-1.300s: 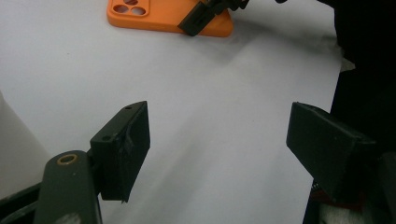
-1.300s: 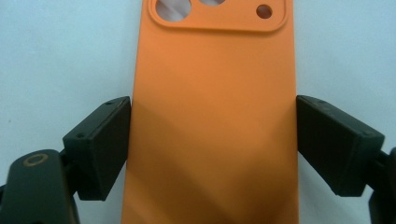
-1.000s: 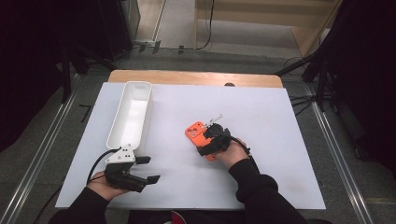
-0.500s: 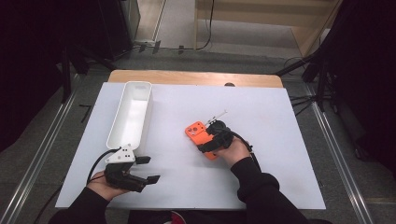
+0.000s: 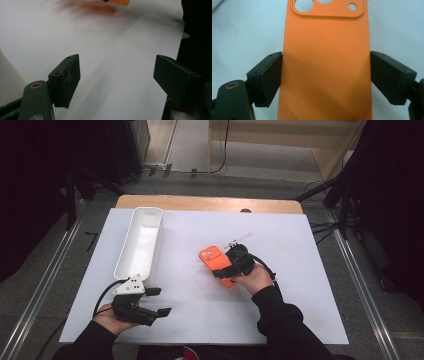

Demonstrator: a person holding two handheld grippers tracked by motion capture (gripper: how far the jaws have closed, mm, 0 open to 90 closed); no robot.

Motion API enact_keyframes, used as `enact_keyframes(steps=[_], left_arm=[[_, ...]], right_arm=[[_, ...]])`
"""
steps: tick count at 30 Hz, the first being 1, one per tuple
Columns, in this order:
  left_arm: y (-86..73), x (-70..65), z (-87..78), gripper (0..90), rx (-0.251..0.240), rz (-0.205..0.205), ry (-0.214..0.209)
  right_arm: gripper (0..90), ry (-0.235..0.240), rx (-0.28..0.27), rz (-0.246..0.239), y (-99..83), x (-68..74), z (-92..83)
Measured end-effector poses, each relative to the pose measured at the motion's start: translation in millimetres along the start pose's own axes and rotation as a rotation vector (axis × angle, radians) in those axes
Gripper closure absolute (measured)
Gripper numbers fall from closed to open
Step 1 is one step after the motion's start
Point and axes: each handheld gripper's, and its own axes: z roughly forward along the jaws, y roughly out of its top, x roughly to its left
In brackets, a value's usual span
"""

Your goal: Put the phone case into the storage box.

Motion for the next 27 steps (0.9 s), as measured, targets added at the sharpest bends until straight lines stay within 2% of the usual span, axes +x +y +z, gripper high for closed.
enact_keyframes(steps=[8, 20, 27], left_arm=[[0.1, 0.1, 0.4, 21.8, 0.000, -0.005, -0.001], [1.8, 0.4, -0.1, 21.8, -0.002, -0.015, -0.005], [6.0, -1.0, 1.6, 21.8, -0.020, -0.026, -0.003]], right_arm=[[14.4, 0.039, -0.033, -0.004, 1.3, 3.2, -12.4], [14.4, 0.109, -0.065, 0.026, -1.8, 1.4, -26.3], [14.4, 0.142, -0.088, 0.044, -6.9, -1.8, -33.9]])
